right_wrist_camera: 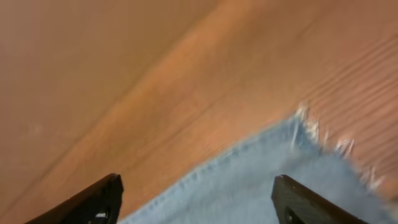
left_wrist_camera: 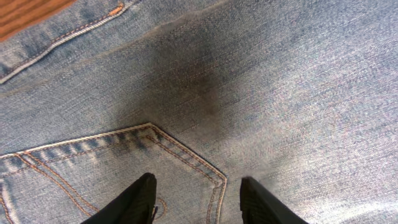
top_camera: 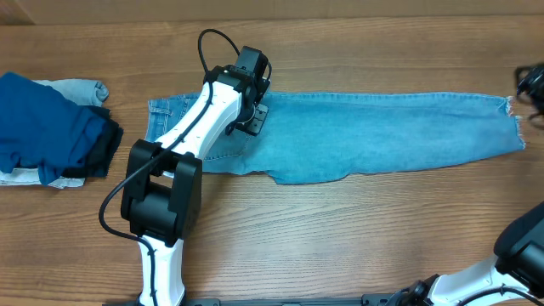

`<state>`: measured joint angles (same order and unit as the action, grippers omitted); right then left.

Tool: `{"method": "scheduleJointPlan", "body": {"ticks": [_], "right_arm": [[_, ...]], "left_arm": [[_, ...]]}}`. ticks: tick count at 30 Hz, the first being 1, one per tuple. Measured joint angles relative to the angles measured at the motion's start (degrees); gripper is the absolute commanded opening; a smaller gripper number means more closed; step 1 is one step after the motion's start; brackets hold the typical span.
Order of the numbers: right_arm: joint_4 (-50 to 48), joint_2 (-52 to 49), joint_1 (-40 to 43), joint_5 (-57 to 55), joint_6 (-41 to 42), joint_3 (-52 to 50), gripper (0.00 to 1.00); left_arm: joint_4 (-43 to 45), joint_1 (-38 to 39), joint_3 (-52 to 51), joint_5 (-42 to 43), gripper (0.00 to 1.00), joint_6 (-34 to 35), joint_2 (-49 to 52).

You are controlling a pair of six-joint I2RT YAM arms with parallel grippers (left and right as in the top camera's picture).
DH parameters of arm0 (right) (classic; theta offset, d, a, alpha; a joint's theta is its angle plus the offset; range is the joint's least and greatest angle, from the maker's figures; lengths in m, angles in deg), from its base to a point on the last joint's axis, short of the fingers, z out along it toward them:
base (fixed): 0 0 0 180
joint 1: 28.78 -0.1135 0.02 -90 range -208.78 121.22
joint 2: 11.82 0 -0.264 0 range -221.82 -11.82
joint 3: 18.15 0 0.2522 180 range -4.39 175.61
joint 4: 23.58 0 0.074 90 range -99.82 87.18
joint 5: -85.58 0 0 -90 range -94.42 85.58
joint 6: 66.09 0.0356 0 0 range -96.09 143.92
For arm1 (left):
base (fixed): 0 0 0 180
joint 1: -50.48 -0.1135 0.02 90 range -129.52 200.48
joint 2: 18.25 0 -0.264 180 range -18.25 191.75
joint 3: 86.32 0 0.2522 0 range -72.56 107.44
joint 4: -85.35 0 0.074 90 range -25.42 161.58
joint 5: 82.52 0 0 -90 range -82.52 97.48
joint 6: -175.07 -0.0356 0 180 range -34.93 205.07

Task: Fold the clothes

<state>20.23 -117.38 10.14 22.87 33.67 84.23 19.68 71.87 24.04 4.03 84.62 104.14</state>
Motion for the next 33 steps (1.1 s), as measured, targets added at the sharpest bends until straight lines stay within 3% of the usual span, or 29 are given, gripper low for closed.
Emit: {"method": "scheduleJointPlan", "body": {"ticks": [3, 9, 18, 24, 31, 33], "right_arm": [[1.0, -1.2, 0.1, -3.0, -2.1, 5.6, 0.85], [5.6, -20.4, 0.8, -7.6, -6.4, 13.1, 0.86], [6.6, -27.8, 3.1, -9.6, -13.6, 14.9, 0.86], [6.9, -27.9, 3.1, -8.3, -14.4, 14.9, 0.66], [8.1, -27.9, 3.1, -6.7, -14.3, 14.7, 0.58], [8.1, -27.9, 3.1, -6.6, -14.3, 14.5, 0.48]], "left_arm": [[-0.3, 0.0, 0.0, 0.0, 0.55, 0.0, 0.0], [-3.3, 0.0, 0.0, 0.0, 0.57, 0.0, 0.0], [-3.5, 0.0, 0.0, 0.0, 0.59, 0.0, 0.0], [-3.2, 0.0, 0.0, 0.0, 0.61, 0.0, 0.0], [-2.5, 0.0, 0.0, 0.0, 0.62, 0.0, 0.0], [-2.4, 0.0, 0.0, 0.0, 0.63, 0.0, 0.0]]}}
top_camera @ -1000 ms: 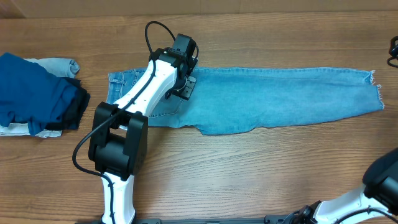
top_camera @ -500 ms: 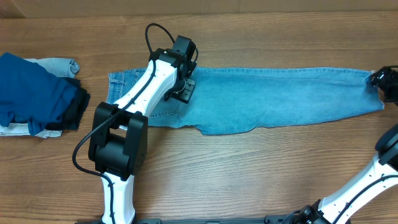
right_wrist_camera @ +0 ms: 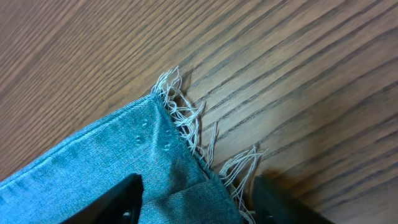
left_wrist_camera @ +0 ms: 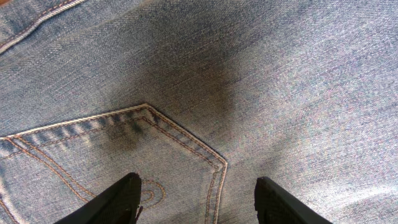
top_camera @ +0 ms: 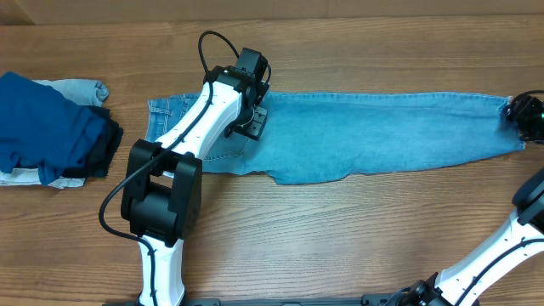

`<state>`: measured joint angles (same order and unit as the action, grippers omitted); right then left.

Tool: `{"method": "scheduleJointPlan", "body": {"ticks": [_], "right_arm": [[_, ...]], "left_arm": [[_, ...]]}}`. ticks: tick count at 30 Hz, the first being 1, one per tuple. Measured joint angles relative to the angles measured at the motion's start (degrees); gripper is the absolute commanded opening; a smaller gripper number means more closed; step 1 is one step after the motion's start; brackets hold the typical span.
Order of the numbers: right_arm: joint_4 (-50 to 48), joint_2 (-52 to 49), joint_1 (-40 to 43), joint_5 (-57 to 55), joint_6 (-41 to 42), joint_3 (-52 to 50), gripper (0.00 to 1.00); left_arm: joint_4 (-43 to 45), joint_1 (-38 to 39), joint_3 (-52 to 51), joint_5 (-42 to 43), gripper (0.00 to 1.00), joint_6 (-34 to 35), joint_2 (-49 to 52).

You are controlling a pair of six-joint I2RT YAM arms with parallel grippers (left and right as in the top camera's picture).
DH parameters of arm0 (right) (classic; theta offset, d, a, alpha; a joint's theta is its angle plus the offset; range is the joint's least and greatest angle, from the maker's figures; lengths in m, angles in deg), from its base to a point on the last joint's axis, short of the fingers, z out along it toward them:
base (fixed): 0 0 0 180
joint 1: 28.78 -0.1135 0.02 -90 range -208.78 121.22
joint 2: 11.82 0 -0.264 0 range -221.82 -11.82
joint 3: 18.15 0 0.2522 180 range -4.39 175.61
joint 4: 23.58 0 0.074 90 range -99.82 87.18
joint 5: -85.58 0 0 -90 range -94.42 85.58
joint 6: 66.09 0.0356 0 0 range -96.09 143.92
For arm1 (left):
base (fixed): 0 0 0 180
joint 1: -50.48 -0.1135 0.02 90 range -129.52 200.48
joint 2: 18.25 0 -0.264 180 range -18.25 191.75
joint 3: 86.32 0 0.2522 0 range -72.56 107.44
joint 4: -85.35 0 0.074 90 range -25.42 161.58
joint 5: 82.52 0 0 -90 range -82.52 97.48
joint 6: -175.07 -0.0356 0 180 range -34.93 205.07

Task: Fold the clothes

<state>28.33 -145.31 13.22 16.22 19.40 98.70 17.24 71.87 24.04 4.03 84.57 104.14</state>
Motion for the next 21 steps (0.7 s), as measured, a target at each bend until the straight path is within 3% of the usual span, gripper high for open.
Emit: {"method": "scheduleJointPlan", "body": {"ticks": [2, 3, 12, 13, 14, 18, 21], "right_arm": [[0.4, 0.0, -0.2, 0.2, -0.1, -0.4, 0.25], [0.4, 0.0, -0.4, 0.1, 0.2, -0.4, 0.2], [1.3, 0.5, -0.5, 5.0, 0.3, 2.1, 0.15], [1.0, 1.6, -0.5, 6.1, 0.2, 2.1, 0.17], [0.9, 2.2, -0.5, 6.3, 0.2, 2.3, 0.29], [1.8, 4.0, -0.5, 1.9, 0.2, 3.0, 0.49], [1.6, 3.3, -0.5, -2.0, 0.2, 2.5, 0.5]], "left_arm": [[0.1, 0.0, 0.0, 0.0, 0.63, 0.0, 0.0], [0.1, 0.0, 0.0, 0.0, 0.63, 0.0, 0.0], [1.2, 0.0, 0.0, 0.0, 0.65, 0.0, 0.0], [1.2, 0.0, 0.0, 0.0, 0.66, 0.0, 0.0], [1.2, 0.0, 0.0, 0.0, 0.65, 0.0, 0.0], [1.2, 0.0, 0.0, 0.0, 0.65, 0.0, 0.0], [1.2, 0.0, 0.0, 0.0, 0.66, 0.0, 0.0]]}}
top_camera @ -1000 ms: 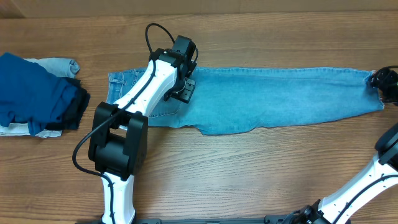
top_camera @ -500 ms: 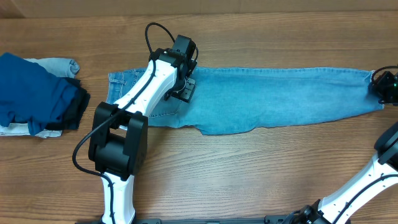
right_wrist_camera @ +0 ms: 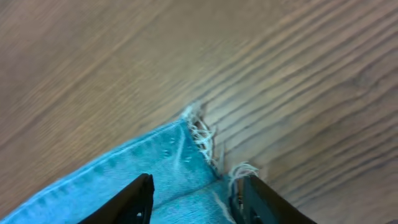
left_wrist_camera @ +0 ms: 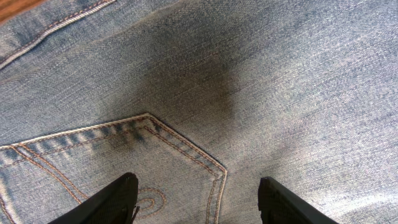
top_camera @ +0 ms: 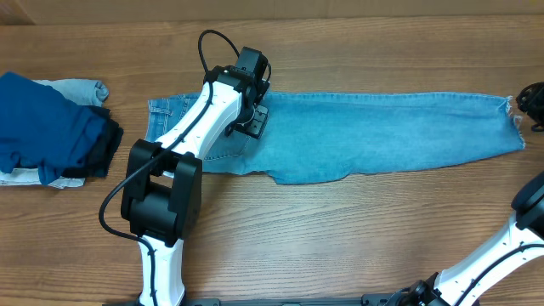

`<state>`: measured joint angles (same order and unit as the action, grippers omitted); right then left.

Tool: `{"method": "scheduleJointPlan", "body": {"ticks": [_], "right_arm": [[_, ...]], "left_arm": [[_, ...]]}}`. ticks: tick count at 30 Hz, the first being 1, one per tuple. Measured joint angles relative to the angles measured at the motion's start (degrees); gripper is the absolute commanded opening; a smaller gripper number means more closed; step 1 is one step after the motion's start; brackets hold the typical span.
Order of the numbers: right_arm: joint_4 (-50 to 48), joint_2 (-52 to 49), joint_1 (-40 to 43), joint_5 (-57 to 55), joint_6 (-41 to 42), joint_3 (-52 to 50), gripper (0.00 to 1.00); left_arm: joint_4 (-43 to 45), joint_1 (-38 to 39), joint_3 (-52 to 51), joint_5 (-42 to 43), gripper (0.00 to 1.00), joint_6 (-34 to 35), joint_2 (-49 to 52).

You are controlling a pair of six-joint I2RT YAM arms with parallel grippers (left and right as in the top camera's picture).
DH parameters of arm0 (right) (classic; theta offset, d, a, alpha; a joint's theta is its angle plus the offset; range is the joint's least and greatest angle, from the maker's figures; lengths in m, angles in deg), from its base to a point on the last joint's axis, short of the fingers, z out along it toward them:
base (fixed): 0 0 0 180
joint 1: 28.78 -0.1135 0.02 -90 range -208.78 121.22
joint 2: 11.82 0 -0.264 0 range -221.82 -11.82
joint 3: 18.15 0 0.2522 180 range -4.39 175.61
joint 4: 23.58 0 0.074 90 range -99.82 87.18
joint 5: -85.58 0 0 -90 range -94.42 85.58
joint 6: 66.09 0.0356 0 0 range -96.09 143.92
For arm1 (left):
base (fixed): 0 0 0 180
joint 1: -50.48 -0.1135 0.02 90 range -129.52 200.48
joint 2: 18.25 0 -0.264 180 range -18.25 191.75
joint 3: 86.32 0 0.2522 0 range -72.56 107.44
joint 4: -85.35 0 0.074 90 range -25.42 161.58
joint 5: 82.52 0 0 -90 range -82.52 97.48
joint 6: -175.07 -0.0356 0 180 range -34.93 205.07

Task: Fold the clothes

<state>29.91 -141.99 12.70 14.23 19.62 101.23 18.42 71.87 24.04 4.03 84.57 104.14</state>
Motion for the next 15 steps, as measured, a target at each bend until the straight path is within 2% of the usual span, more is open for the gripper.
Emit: {"method": "scheduleJointPlan", "body": {"ticks": [4, 8, 11, 12, 15], "right_arm": [[0.1, -3.8, 0.0, -2.5, 0.0, -0.6, 0.48], [-0.3, -3.8, -0.2, -3.2, 0.8, -2.6, 0.28], [0.9, -3.8, -1.0, -3.5, 1.4, -2.8, 0.07], [0.9, -3.8, -1.2, -3.8, 1.7, -2.8, 0.04], [1.2, -3.8, -1.2, -4.3, 3.1, -2.8, 0.04]], "left_arm": [[0.0, 0.0, 0.0, 0.0, 0.66, 0.0, 0.0], [0.0, 0.0, 0.0, 0.0, 0.66, 0.0, 0.0], [0.0, 0.0, 0.0, 0.0, 0.66, 0.0, 0.0], [0.0, 0.0, 0.0, 0.0, 0.66, 0.0, 0.0], [0.0, 0.0, 0.0, 0.0, 0.66, 0.0, 0.0]]}}
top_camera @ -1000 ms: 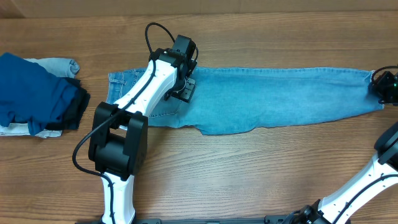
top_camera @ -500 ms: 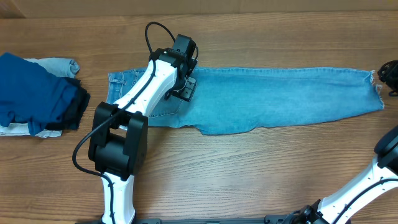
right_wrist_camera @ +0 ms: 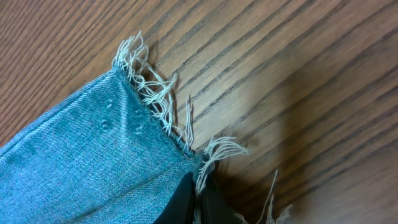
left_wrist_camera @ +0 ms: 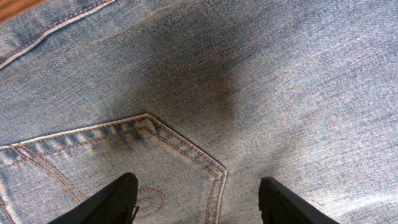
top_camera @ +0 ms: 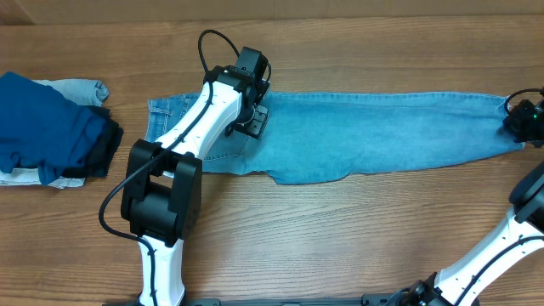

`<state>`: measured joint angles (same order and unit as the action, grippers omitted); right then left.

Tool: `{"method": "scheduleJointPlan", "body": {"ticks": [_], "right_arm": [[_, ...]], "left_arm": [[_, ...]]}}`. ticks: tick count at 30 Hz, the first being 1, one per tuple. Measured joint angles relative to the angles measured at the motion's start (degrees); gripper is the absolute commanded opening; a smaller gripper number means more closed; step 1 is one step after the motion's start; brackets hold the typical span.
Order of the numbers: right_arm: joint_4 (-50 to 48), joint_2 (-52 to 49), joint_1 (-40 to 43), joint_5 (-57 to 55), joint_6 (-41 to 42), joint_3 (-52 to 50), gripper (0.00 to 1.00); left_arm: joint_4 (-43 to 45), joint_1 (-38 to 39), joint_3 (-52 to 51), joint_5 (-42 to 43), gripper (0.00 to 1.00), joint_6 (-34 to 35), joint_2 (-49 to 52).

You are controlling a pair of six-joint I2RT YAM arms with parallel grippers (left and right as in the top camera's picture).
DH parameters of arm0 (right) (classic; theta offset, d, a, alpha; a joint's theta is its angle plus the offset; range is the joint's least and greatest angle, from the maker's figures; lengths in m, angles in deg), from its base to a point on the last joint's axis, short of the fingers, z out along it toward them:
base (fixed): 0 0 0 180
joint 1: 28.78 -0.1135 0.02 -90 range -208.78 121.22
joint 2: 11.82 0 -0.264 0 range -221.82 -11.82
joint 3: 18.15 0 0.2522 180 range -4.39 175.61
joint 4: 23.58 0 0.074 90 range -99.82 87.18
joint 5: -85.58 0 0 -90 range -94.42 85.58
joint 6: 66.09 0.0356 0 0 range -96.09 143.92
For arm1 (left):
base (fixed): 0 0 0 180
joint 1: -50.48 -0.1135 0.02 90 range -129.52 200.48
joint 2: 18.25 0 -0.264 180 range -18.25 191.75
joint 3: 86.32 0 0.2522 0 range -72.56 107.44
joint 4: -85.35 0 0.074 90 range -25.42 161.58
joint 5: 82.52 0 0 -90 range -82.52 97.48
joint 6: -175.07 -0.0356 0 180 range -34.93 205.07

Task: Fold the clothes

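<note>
Light blue jeans [top_camera: 374, 136] lie flat and stretched across the table, waist at the left, frayed leg hem [right_wrist_camera: 161, 118] at the right. My left gripper [left_wrist_camera: 198, 202] stands open just above the seat, its fingers either side of the back pocket's corner [left_wrist_camera: 214, 165]. At the far right my right gripper [right_wrist_camera: 198, 199] is shut on the frayed hem edge; in the overhead view the right gripper [top_camera: 520, 121] sits at the hem's corner.
A pile of folded clothes, dark blue on top [top_camera: 47, 127], sits at the left edge. Bare wooden table [top_camera: 340, 238] stretches in front of the jeans and behind them.
My right gripper was open beside the hem corner; now it is shut on the frayed edge. The left gripper and the jeans have not moved.
The right gripper stood open off the hem's far corner, then lower and open over the frayed corner, then slightly off it, and now it pinches the hem. My left gripper stayed over the back pocket, its fingers narrower at first, then wider apart.
</note>
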<state>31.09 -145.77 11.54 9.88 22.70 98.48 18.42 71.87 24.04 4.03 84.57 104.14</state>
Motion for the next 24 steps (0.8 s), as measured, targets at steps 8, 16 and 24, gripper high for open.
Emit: {"method": "scheduleJointPlan", "body": {"ticks": [8, 16, 24], "right_arm": [[-2.5, 12.0, -0.1, 2.1, 1.0, 0.9, 0.04], [-7.5, 10.2, -2.9, 2.2, 1.2, 1.2, 0.1], [-7.9, 6.0, -3.6, -3.7, 1.2, 1.1, 0.04]], "left_arm": [[0.0, 0.0, 0.0, 0.0, 0.66, 0.0, 0.0], [0.5, 0.0, 0.0, 0.0, 0.66, 0.0, 0.0], [0.6, 0.0, 0.0, 0.0, 0.64, 0.0, 0.0]]}}
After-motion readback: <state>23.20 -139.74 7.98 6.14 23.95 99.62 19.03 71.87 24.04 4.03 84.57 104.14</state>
